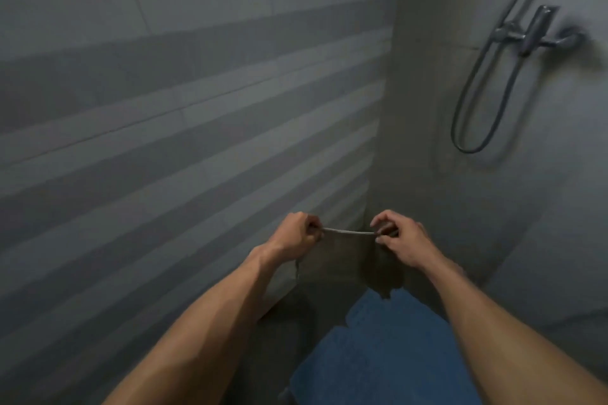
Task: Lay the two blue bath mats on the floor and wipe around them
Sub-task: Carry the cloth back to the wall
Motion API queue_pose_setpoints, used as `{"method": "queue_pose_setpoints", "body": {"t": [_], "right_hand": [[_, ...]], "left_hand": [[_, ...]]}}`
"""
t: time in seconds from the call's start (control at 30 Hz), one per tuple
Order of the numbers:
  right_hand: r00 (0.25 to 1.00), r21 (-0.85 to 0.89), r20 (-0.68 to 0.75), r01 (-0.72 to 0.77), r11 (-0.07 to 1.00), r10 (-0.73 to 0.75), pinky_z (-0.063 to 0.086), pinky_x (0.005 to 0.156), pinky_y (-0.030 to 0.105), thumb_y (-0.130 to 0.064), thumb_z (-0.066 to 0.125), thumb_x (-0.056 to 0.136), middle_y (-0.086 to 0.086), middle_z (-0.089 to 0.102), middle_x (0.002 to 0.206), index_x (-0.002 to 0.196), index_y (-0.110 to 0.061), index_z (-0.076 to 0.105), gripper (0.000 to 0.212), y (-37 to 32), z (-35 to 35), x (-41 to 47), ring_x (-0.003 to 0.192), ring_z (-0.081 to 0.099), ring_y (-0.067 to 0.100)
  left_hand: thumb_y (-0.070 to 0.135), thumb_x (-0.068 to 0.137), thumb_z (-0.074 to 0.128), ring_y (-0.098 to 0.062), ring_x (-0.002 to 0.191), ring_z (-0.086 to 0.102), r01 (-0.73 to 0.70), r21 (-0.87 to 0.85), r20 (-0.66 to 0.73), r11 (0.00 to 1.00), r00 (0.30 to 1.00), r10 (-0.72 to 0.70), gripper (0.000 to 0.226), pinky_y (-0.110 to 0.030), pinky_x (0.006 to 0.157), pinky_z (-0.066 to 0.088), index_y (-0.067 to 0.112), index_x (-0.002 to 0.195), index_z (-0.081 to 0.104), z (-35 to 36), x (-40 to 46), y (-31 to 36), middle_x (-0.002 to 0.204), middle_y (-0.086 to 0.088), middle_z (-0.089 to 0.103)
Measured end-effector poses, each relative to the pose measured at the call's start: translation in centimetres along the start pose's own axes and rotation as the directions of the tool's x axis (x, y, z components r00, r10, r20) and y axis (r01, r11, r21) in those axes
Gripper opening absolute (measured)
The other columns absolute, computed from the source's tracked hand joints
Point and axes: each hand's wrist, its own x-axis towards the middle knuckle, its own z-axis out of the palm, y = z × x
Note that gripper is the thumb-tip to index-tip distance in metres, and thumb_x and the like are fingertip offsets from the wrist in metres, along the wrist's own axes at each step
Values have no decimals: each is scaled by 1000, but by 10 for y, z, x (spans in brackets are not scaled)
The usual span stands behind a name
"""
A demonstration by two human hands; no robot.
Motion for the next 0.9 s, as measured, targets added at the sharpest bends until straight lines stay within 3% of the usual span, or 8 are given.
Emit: {"method": "queue_pose_setpoints", "body": {"t": [0.13,0.27,0.37,0.5,0.6,0.73,0.9], "right_hand": [[988,-82,106,125,989,-116,45,58,14,2,60,83,-4,72,80,74,-29,71,34,-53,15,25,77,66,15],[943,-112,195,294,949,-269,52,78,24,5,52,85,-3,68,92,94,-30,79,45,-111,43,37,88,66,14],[888,-151,219,439,885,-403,54,86,33,-5,57,90,-3,63,97,105,-37,77,40,-156,67,41,97,66,17],[771,-208,262,633,746,-581,50,77,33,-17,58,94,-4,59,99,114,-43,72,35,-220,98,35,98,65,23],[670,-219,279,742,633,-688,45,74,33,-23,55,99,-3,57,104,118,-44,69,32,-267,123,24,100,62,25],[527,-163,320,850,502,-787,46,76,36,-27,50,101,1,59,113,122,-45,66,32,-334,162,-3,103,61,27],[335,-92,383,941,325,-861,47,79,39,-25,48,101,2,56,114,129,-47,60,37,-412,214,-48,103,59,29]], "left_hand": [[15,84,66,-23,71,60,78,-61,-185,995,979,-88,10,-35,66,49,18,93,65,-43,-30,-22,79,-9,67],[17,84,69,-18,65,56,145,-54,-334,988,930,-155,15,-31,64,47,21,93,58,-85,-73,-43,74,0,64],[11,82,67,-16,63,55,207,-39,-451,978,870,-202,12,-33,64,50,19,87,61,-116,-108,-57,74,0,65],[13,82,60,-24,72,63,327,118,-546,938,810,-214,13,-36,65,53,24,85,67,-156,-159,-72,81,-3,68],[16,88,62,-33,83,66,428,250,-542,868,805,-241,18,-39,70,54,23,98,75,-189,-201,-69,93,-8,67],[21,93,56,-36,86,65,540,401,-537,740,793,-288,27,-39,73,53,28,115,70,-229,-265,-66,98,-11,62],[20,93,52,-32,87,66,698,444,-575,562,703,-418,24,-33,68,49,24,108,70,-273,-342,-63,95,-10,67]]}}
